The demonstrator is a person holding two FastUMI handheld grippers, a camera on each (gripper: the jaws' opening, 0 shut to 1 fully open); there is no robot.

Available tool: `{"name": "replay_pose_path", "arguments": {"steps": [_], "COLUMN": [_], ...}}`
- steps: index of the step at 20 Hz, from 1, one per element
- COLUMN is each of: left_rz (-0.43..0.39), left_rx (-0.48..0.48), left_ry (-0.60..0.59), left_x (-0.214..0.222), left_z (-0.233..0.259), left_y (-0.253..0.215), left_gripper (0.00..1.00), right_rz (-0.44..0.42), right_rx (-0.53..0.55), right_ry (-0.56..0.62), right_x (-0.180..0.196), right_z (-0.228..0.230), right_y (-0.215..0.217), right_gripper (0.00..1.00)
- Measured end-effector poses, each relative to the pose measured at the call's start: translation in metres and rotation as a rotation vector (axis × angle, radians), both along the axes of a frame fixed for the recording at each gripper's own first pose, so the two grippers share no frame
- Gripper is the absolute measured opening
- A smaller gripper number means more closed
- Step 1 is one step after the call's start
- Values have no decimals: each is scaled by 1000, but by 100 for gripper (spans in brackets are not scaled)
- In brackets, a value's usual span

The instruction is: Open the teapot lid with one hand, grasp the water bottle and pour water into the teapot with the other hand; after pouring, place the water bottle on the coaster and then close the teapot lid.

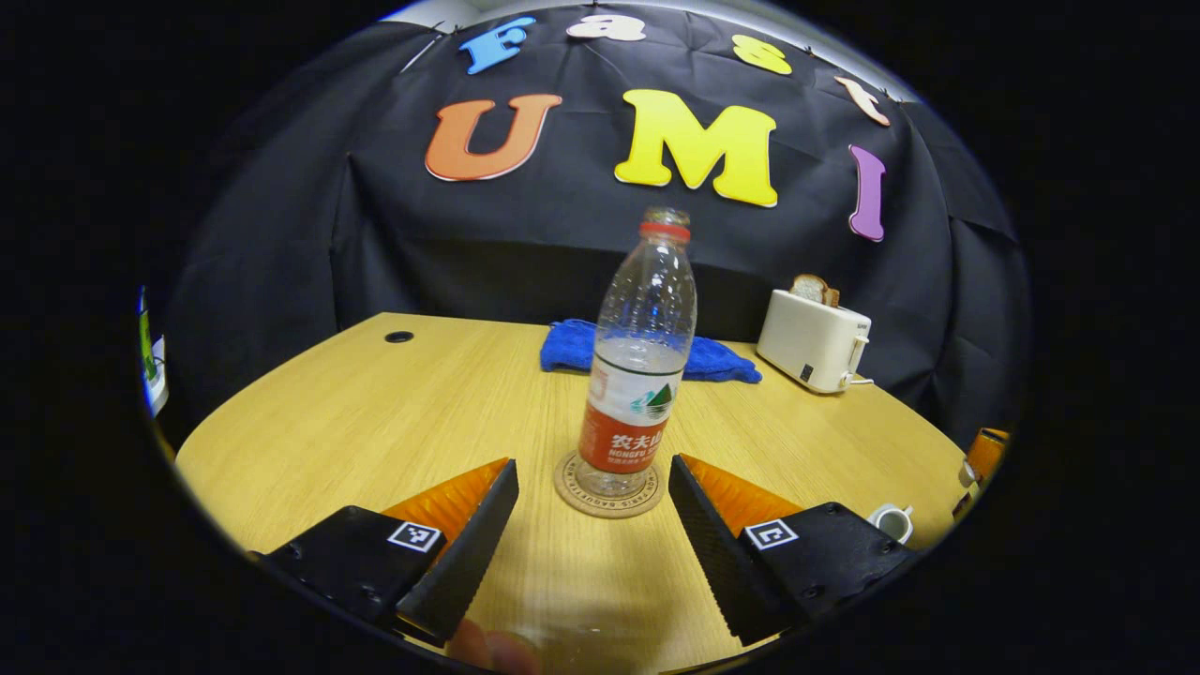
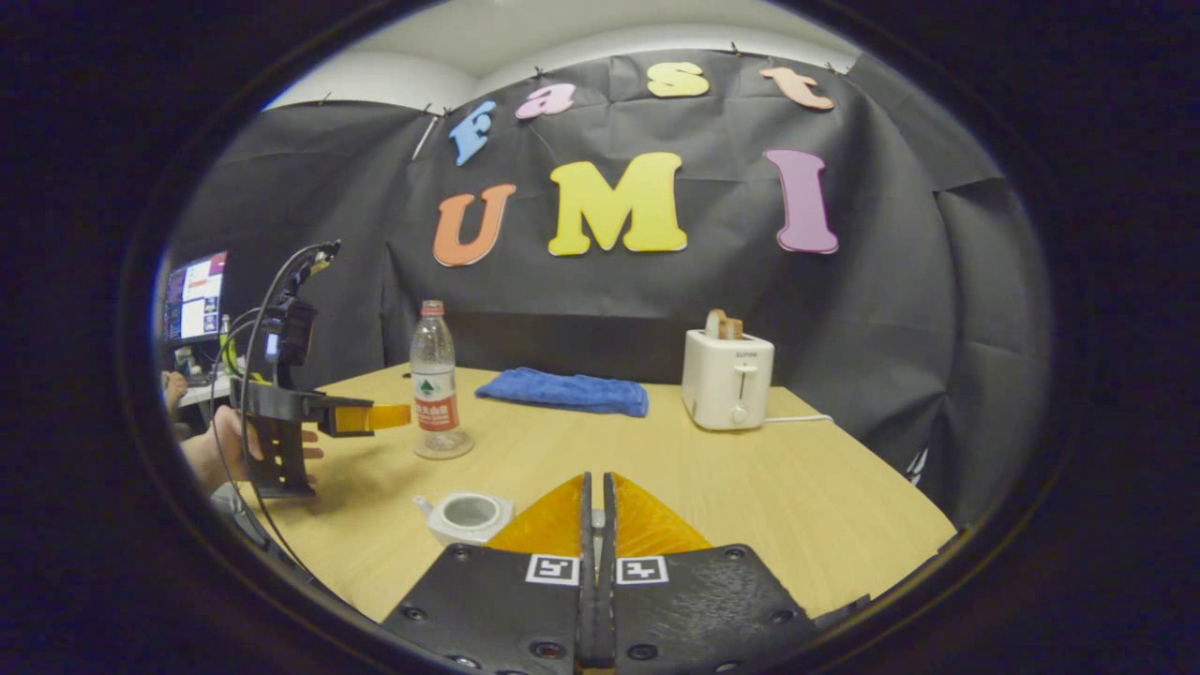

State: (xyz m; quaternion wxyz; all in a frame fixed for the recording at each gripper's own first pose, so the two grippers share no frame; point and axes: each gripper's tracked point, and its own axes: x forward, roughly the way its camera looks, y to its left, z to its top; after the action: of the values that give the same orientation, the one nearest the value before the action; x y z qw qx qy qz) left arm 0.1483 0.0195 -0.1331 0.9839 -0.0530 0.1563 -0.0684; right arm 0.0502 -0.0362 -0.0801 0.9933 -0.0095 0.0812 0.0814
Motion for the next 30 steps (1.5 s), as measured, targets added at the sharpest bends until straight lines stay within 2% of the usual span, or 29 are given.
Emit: {"name": "replay_pose_path", "arguments": {"steps": [6, 12, 18, 30], "left_rz": [152, 224, 229, 223], "left_rx": [23, 112, 139, 132], "left_ry": [-157, -243, -286, -273], "left_x": [-61, -103, -113, -111], "left_z": [45, 67, 77, 74], "left_y": [61, 91, 93, 89], "left_gripper": [98, 98, 98, 98], "right_rz": [110, 151, 124, 127], "right_rx": [-3, -34, -31, -16], "right_ry": [-11, 17, 22, 15], "right_x": [19, 30, 35, 31], "right_z": [-2, -23, -33, -36], "right_y": [65, 94, 88, 90], "right_gripper": [0, 0, 0, 0]}}
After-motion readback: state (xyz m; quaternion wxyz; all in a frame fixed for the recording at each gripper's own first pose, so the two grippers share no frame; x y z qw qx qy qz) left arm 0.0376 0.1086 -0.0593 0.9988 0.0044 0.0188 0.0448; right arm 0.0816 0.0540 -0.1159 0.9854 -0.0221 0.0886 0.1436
